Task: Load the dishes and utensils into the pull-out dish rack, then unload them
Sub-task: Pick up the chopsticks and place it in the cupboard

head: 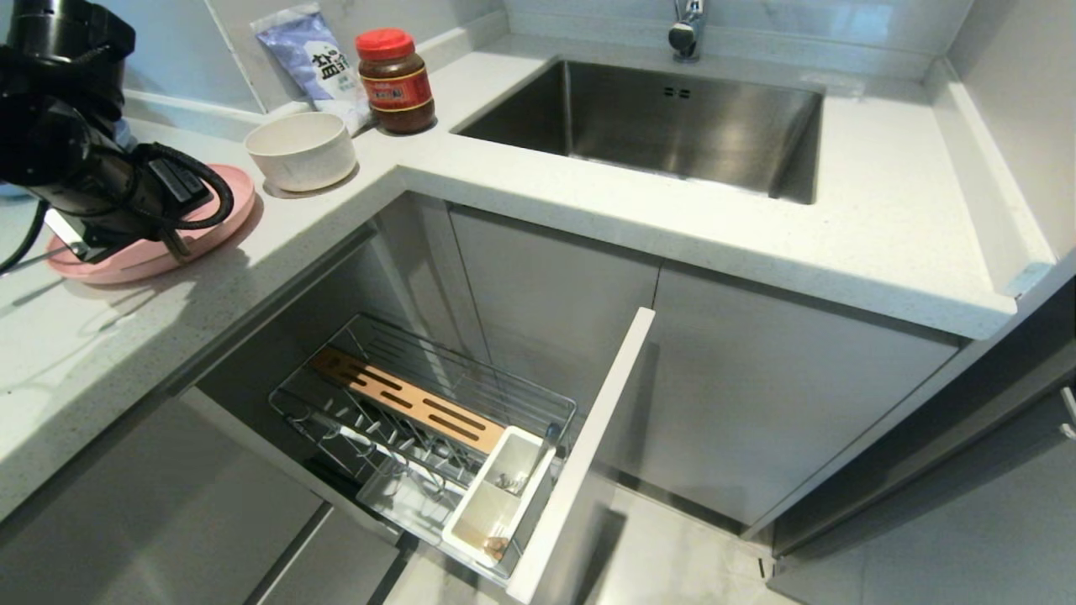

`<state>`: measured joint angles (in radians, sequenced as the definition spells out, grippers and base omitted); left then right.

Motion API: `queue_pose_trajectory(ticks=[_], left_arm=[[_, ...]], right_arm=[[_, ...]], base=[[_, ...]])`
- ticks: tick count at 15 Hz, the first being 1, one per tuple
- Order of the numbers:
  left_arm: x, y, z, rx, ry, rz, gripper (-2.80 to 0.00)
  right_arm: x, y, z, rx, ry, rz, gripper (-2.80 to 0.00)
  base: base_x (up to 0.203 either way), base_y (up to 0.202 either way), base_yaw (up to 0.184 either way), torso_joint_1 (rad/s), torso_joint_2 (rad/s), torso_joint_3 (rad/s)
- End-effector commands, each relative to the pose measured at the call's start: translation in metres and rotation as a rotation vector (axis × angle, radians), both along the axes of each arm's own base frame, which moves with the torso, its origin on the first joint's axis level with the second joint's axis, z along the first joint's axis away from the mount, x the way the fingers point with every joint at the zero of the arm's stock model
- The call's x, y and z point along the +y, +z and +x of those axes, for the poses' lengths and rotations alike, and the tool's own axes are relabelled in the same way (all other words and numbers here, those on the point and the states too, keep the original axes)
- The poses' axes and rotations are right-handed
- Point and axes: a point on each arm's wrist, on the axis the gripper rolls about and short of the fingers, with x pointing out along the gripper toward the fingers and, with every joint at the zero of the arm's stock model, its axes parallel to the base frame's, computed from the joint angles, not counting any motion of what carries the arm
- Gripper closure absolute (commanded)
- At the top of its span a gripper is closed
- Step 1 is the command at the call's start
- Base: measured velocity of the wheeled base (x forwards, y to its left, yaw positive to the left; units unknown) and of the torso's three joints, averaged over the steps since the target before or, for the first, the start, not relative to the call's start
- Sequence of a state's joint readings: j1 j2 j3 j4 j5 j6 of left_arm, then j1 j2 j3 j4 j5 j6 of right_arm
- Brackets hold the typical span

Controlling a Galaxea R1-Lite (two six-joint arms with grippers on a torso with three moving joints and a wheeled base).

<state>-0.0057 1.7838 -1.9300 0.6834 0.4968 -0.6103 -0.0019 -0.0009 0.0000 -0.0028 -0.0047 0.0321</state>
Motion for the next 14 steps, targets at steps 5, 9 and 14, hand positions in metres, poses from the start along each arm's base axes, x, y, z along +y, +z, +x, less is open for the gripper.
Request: queue_pose_trajectory(ticks=[5, 9, 14], left_arm=[[0.0, 0.012, -0.015, -0.04, 0.005, 0.001, 0.0], [0.0, 0.037, -0.048, -0.128, 0.002, 0.0, 0.0], [-0.013, 0.073, -0.109, -0.281, -0.069, -0.019, 0.0]], right_arm=[[0.0, 0.0, 0.0, -0.003, 0.0, 0.0, 0.0], [0.0, 0.0, 0.0, -0.001, 0.0, 0.0, 0.0], [0.0, 0.0, 0.0, -0.001, 0.0, 0.0, 0.0]], base=[[0.0, 0.0, 0.0, 0.0, 0.0, 0.0], [0.0, 0.0, 0.0, 0.0, 0.0, 0.0], [0.0, 0.0, 0.0, 0.0, 0.0, 0.0]])
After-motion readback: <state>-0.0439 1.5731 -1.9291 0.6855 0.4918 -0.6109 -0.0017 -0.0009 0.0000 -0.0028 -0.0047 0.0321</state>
